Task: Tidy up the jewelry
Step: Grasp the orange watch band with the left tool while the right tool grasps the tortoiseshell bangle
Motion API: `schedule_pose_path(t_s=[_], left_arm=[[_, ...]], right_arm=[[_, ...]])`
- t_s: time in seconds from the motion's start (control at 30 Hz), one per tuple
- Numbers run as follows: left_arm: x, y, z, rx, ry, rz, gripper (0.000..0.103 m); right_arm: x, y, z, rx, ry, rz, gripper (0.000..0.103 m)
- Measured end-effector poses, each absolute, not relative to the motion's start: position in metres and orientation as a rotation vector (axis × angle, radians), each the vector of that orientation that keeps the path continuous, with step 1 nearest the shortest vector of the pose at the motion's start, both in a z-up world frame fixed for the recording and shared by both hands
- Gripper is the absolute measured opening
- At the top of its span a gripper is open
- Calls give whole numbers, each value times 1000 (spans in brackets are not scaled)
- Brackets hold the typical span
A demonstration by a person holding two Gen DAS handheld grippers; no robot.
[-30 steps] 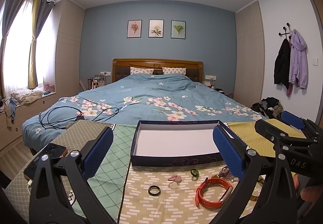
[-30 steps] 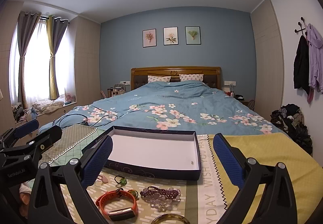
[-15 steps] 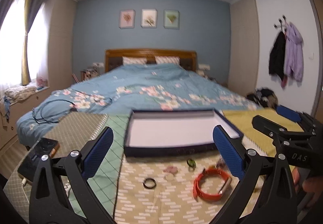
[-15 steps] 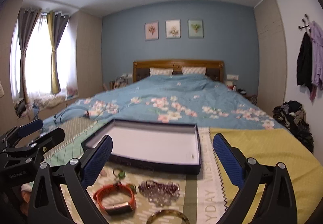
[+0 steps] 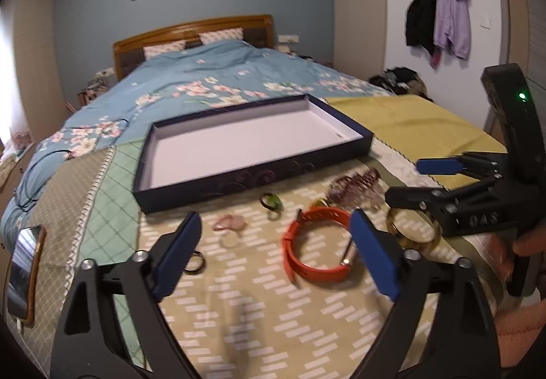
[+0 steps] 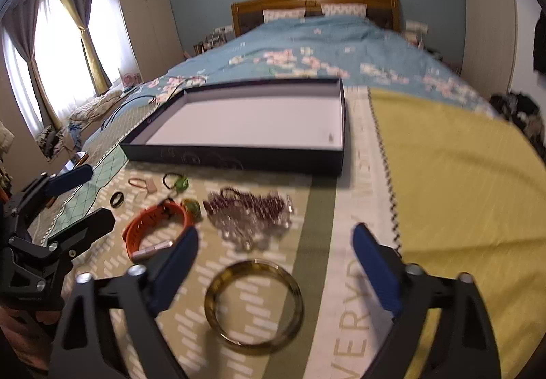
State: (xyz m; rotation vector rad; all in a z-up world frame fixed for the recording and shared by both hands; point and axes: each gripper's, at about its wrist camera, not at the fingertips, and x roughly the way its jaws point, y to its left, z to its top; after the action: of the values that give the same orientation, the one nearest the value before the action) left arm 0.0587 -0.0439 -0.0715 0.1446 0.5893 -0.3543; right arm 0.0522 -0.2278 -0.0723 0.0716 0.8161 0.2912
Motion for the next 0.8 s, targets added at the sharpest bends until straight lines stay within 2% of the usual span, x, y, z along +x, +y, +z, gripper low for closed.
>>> schedule_pose_path(t_s=[0.13, 0.17, 0.3, 0.43, 0.5, 0.6, 0.67, 0.8], left_arm=[[65, -45, -77, 124, 657, -384, 73], [68, -45, -79, 121, 676, -386, 67], [79, -43, -86, 96, 760, -423, 57], [92, -43, -96, 79, 846, -450, 41], [96, -44, -100, 74, 881, -461, 37], [96, -46, -101, 86, 885, -475, 24], [96, -48, -100, 79, 893, -499, 11], [95, -49, -96, 98, 870, -495, 8]], right_arm=[[48, -237, -81, 74, 887, 319, 58], [47, -237, -81, 68, 893, 323, 56], [41, -237, -80, 11, 910, 343, 45], [42, -233, -79, -48, 918, 350, 32], [42, -232, -79, -72, 918, 351, 27], [43, -231, -79, -76, 919, 368, 7], [45, -232, -79, -64, 921, 377, 6], [46, -233, -76, -35, 917, 408, 6]])
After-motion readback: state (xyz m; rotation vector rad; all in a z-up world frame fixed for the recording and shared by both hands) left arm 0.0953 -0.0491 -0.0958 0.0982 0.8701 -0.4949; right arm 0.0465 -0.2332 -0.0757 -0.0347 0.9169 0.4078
